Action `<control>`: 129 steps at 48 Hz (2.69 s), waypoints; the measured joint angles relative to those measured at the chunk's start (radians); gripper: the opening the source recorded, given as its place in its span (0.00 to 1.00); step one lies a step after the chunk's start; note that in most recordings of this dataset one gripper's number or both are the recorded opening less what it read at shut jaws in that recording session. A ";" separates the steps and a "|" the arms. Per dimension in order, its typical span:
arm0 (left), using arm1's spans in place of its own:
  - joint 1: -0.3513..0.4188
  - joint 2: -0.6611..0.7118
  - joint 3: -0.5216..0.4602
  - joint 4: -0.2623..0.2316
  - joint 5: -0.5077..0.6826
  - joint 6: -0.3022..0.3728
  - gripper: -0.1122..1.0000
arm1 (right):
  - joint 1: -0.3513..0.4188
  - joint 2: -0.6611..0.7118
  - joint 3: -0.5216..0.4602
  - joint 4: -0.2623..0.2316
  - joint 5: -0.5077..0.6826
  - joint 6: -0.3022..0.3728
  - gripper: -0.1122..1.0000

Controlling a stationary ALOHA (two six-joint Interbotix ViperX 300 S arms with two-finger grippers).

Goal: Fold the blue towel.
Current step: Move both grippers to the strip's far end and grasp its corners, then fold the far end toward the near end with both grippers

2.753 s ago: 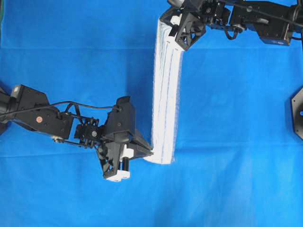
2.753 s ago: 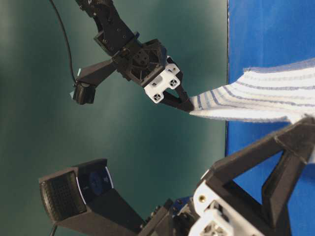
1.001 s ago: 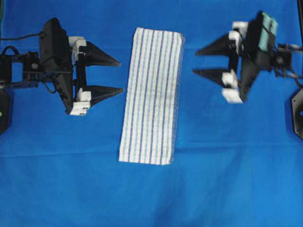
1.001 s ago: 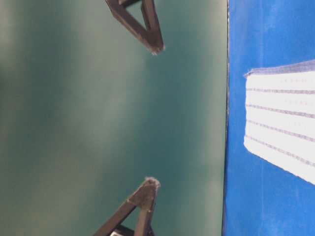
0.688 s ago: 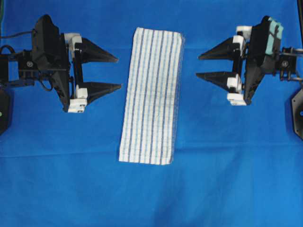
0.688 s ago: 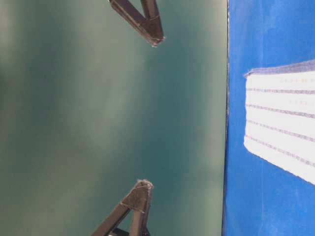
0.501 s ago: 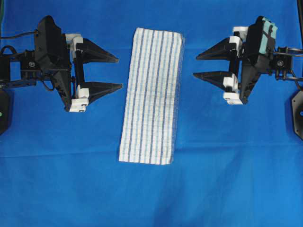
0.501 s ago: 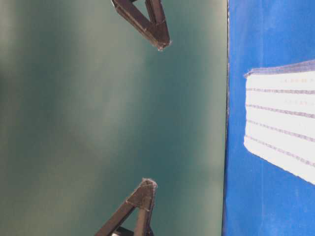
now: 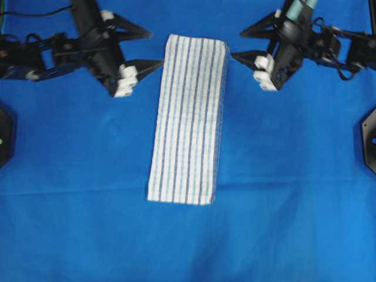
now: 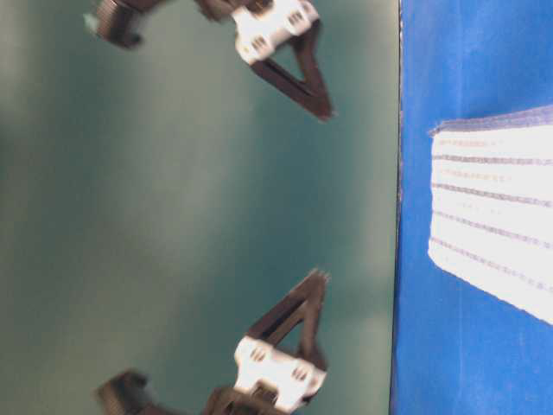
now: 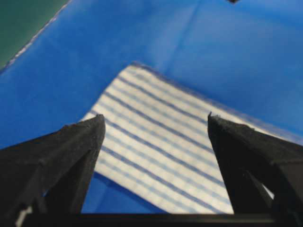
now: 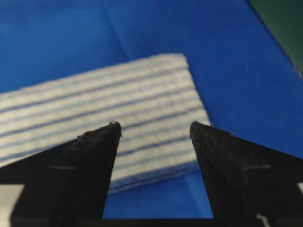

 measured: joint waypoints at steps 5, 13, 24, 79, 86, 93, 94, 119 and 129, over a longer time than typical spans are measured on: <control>0.028 0.091 -0.051 0.002 -0.002 0.002 0.89 | -0.029 0.084 -0.028 0.020 -0.005 0.000 0.70; 0.081 0.230 -0.129 0.002 -0.002 0.002 0.89 | -0.067 0.218 -0.072 0.037 -0.020 0.000 0.70; 0.133 0.383 -0.207 0.002 -0.003 0.005 0.89 | -0.103 0.347 -0.114 0.052 -0.057 0.000 0.70; 0.130 0.460 -0.239 0.003 -0.003 0.017 0.15 | -0.095 0.408 -0.150 0.043 -0.063 -0.014 0.15; 0.170 0.443 -0.239 0.003 -0.003 0.032 0.15 | -0.129 0.408 -0.179 0.041 -0.063 -0.017 0.15; 0.204 0.420 -0.242 0.003 -0.003 0.035 0.15 | -0.160 0.408 -0.212 0.021 -0.063 -0.020 0.15; 0.207 0.419 -0.244 0.003 -0.003 0.035 0.15 | -0.163 0.408 -0.216 0.018 -0.061 -0.020 0.15; 0.126 0.287 -0.141 0.003 -0.003 0.035 0.15 | -0.084 0.322 -0.192 0.006 -0.008 -0.006 0.15; -0.002 0.222 -0.049 0.003 -0.003 0.021 0.15 | 0.032 0.252 -0.120 0.012 -0.005 0.002 0.15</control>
